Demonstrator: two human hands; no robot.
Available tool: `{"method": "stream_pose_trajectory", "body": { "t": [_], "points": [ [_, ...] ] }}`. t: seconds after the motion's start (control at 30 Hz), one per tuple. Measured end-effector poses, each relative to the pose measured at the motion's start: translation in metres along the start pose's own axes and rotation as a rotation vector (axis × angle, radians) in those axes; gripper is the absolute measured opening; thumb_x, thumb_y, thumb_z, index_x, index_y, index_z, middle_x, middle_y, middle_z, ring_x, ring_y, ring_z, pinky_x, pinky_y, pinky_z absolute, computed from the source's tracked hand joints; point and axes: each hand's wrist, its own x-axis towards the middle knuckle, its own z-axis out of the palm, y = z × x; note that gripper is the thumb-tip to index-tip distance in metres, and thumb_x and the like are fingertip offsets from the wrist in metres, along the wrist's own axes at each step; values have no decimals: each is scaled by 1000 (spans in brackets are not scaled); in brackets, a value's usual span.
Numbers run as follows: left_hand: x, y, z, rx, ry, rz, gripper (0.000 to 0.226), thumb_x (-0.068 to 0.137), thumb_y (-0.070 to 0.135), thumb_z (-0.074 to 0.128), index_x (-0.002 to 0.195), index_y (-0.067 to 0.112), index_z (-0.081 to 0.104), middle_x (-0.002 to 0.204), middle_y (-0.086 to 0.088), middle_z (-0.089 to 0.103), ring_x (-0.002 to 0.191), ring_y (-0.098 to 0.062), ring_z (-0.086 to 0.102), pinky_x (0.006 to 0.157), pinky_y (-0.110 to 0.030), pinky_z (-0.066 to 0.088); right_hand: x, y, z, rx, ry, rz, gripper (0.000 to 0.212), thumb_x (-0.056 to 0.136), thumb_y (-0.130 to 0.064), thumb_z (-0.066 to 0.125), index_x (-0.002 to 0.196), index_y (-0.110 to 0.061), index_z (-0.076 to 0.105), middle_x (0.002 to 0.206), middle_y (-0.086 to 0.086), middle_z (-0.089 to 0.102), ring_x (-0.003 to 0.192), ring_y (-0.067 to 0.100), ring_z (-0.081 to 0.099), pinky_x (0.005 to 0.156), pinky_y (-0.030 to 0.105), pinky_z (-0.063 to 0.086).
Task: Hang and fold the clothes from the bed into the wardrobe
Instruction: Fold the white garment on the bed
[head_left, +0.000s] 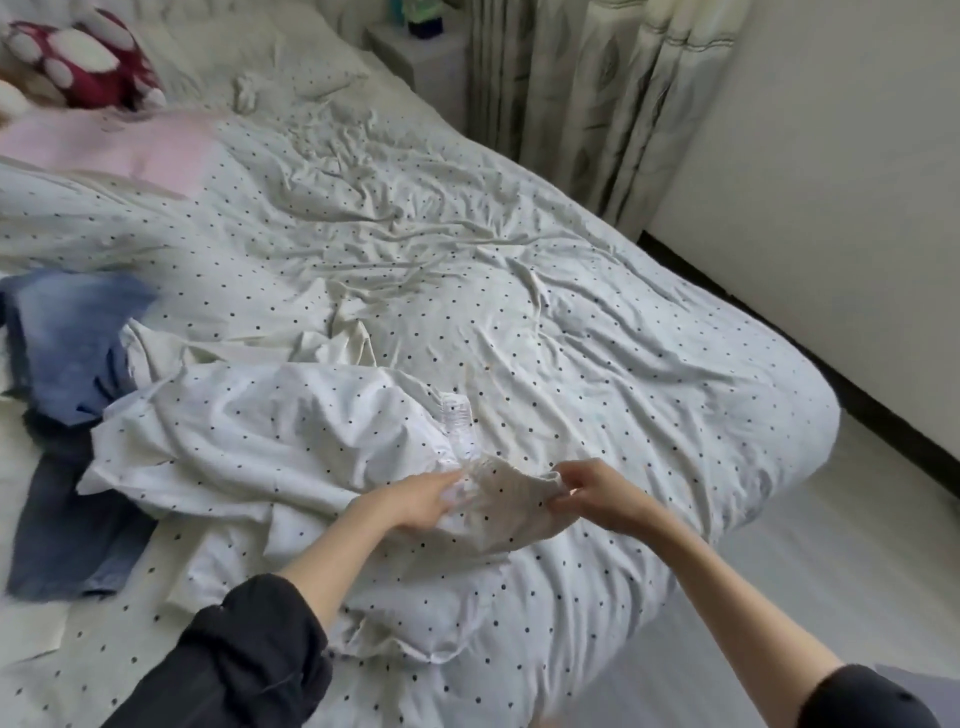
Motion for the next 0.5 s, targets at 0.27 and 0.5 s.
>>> {"method": "stream_pose_trajectory", "body": {
  "t": [0.27, 0.5],
  "points": [
    [31, -5, -51, 61, 390, -60, 57, 100, 24, 37, 151, 20, 11, 157, -5, 13, 141, -26, 16, 111, -42, 25, 11, 35, 14, 94, -51, 71, 13, 87, -21, 63, 79, -14, 56, 69, -4, 49, 62, 8, 44, 54, 17, 34],
    [94, -8, -85, 270, 217, -315, 43, 94, 39, 46, 131, 16, 42, 136, -7, 50, 129, -24, 41, 97, -39, 25, 33, 43, -35, 119, -24, -55, 8, 87, -18, 64, 84, -16, 58, 74, -3, 52, 67, 10, 47, 58, 18, 38]
  ]
}}
